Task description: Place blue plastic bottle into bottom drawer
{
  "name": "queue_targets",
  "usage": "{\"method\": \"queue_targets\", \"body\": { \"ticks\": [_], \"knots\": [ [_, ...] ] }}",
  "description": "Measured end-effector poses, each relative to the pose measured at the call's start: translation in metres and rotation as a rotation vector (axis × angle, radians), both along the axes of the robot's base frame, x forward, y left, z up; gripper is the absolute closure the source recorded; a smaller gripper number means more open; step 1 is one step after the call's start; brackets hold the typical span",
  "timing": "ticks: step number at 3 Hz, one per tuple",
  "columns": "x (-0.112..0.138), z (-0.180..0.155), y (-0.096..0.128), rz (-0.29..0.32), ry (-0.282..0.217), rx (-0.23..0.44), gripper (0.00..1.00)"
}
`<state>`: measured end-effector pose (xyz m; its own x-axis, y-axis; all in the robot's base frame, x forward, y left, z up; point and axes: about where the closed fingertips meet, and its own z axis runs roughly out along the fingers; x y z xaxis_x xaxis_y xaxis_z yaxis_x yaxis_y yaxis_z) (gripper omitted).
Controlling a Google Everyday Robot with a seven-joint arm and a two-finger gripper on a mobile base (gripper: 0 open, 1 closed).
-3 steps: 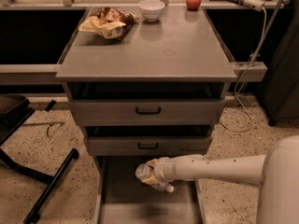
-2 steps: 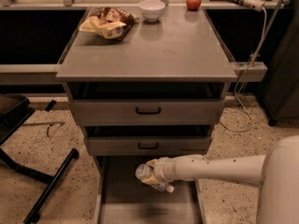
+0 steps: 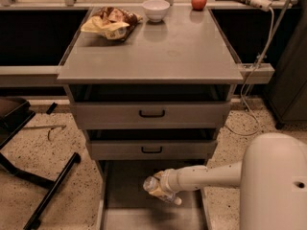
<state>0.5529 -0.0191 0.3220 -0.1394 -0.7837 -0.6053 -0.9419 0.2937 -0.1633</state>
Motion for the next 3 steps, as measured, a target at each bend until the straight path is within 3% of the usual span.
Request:
{"method": "queue_targets", "body": {
  "ticks": [1,3],
  "knots": [
    [0.000,-0.031,-0.006,-0.004,0.023,-0.023,1.00],
    [-0.013,-0.092,0.005,-0.008,0.114,0.027,1.00]
  ]
}}
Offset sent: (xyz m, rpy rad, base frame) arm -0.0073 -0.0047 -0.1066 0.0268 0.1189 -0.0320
